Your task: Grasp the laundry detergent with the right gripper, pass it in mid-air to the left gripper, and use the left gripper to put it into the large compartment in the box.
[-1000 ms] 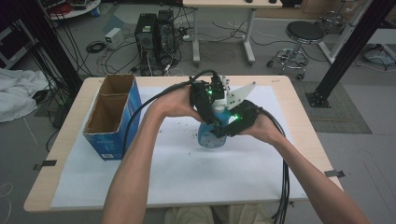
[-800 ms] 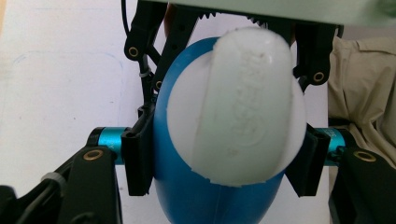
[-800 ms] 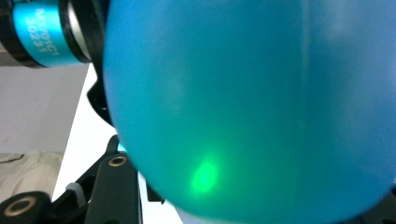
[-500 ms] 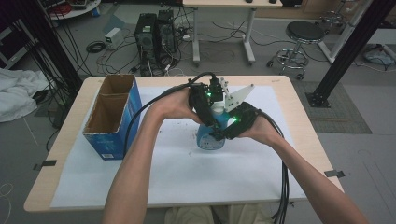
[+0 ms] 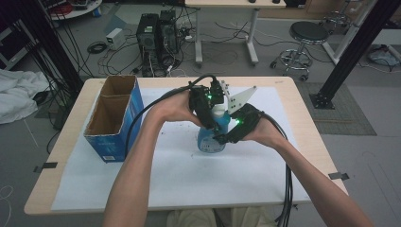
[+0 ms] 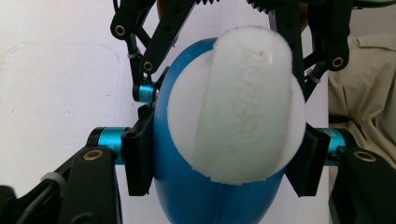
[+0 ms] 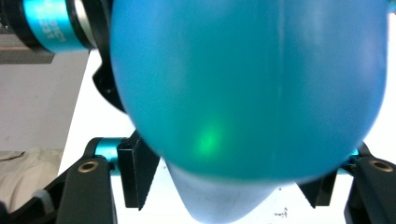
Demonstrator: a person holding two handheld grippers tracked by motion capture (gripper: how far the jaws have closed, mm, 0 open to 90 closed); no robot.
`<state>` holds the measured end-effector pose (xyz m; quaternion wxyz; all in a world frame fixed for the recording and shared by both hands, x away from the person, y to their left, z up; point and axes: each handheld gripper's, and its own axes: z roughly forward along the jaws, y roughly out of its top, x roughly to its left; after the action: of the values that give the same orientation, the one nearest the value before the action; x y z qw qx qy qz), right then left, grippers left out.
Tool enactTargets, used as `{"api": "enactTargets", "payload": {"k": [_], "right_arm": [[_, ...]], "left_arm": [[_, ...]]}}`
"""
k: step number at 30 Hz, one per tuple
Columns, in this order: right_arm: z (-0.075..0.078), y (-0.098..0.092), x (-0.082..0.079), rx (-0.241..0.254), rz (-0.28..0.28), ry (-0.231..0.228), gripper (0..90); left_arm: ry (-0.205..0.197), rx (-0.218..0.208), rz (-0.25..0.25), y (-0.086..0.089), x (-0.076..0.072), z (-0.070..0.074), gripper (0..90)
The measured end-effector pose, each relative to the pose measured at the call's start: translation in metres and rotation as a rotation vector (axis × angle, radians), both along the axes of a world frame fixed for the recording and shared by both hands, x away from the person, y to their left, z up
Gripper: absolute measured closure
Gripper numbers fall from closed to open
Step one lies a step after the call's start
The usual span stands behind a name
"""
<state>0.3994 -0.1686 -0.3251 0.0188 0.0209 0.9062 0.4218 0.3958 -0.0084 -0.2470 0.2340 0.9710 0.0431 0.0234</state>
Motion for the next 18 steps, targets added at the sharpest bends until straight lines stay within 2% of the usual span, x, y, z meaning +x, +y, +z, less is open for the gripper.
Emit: {"api": "enactTargets", "payload": {"k": [12,18], "right_arm": [[0.002,-0.010,0.001,-0.012,-0.035,0.000,23.0],[0.004,-0.019,0.001,-0.025,-0.056,0.008,23.0]], "left_arm": [[-0.004,0.003,0.006,0.005,-0.002,0.003,37.4],[-0.007,0.007,0.015,0.010,-0.002,0.006,37.4]]}}
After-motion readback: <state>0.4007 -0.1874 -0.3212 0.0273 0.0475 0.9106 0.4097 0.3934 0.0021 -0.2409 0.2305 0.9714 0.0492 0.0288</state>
